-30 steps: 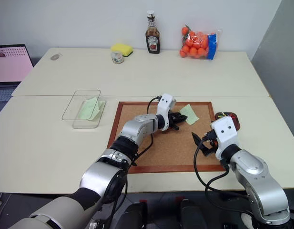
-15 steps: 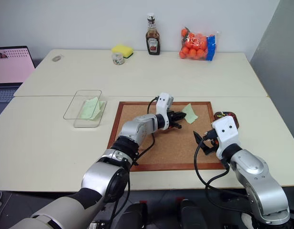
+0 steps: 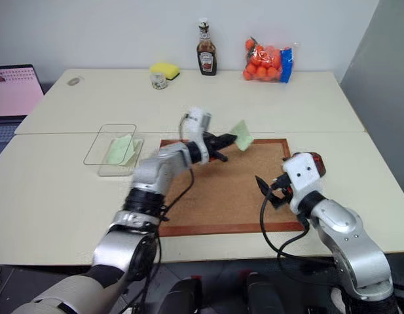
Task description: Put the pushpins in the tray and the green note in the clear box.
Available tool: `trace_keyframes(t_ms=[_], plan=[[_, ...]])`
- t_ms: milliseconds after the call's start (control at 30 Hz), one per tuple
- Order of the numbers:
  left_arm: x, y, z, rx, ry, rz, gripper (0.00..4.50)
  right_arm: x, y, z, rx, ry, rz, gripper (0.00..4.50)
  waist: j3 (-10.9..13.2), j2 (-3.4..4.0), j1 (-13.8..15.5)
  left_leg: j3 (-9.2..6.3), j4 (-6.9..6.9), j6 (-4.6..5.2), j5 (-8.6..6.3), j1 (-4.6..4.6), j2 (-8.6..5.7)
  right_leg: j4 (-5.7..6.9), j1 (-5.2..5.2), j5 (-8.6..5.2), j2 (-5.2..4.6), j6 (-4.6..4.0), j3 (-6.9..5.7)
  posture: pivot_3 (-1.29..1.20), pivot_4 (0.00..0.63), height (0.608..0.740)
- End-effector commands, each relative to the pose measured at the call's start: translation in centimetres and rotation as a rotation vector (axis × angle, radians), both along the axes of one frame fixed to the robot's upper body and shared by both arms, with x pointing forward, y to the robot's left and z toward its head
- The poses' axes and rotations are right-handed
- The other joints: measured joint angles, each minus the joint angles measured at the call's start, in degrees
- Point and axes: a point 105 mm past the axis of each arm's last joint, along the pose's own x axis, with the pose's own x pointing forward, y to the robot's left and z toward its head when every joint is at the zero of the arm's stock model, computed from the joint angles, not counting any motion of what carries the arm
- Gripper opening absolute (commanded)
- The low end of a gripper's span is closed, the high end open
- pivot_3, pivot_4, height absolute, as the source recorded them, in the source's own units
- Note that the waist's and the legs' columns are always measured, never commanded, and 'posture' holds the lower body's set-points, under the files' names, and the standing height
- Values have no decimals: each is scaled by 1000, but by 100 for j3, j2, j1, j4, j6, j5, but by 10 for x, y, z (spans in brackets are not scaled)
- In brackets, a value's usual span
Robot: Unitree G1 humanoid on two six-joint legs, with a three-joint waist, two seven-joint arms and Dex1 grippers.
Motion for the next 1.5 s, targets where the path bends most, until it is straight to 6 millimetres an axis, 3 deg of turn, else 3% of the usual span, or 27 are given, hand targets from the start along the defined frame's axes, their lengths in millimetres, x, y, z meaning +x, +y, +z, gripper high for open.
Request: trace_keyframes(t_ms=[33, 267, 367, 500, 667, 933, 1033, 1400, 1500], plan=[[4, 54, 27, 78, -113, 195, 49, -1, 29, 22, 27, -94, 173, 4500, 0, 0, 25, -3, 0, 0, 0, -1, 0, 0, 1, 0, 0, 0, -3, 0, 150, 740], [-13, 141, 50, 243, -180, 488, 49, 1, 58, 33, -5, -130, 424, 4500, 1, -2, 86, 0, 10, 0, 0, -11, -4, -8, 1, 2, -11, -4, -4, 0, 150, 740], [-22, 174, 45, 295, -156, 598, 49, 6, 67, 39, -10, -143, 481, 4500, 1, -2, 93, -1, 12, 0, 0, -10, -4, -6, 2, 4, -14, -6, -5, 0, 150, 740], [-33, 202, 28, 323, -103, 698, 49, 8, 81, 42, 7, -119, 578, 4500, 1, -2, 88, -1, 13, 0, -1, -6, -1, -3, 2, 5, -14, -9, -6, 0, 150, 740], [-34, 210, 11, 328, -53, 749, 49, 10, 91, 38, -38, -112, 634, 4500, 1, -3, 110, -8, 16, 0, -1, -12, -2, -3, 2, 16, -15, -27, -9, 0, 150, 740], [-38, 225, 11, 327, -52, 852, 49, 12, 95, 33, -68, -93, 653, 4500, 1, -3, 97, -6, 16, 1, -1, -10, 0, -1, 1, 19, -16, -32, -9, 0, 150, 740], [-41, 224, 13, 309, -67, 859, 535, 11, 95, 32, -67, -79, 660, 4500, 1, -3, 94, -6, 16, 0, -1, -10, 0, 0, 1, 19, -16, -32, -8, 0, 150, 740], [-48, 222, 21, 269, -103, 894, 2984, 10, 96, 33, -71, -71, 668, 4500, 1, -3, 95, -7, 16, 0, -1, -10, 0, 1, 1, 19, -16, -33, -7, 0, 150, 740], [-46, 208, 34, 203, -176, 836, 3634, 12, 94, 35, -60, -85, 645, 4500, 0, -3, 95, -6, 16, 0, -1, -10, -1, 1, 1, 20, -16, -33, -7, 0, 150, 740]])
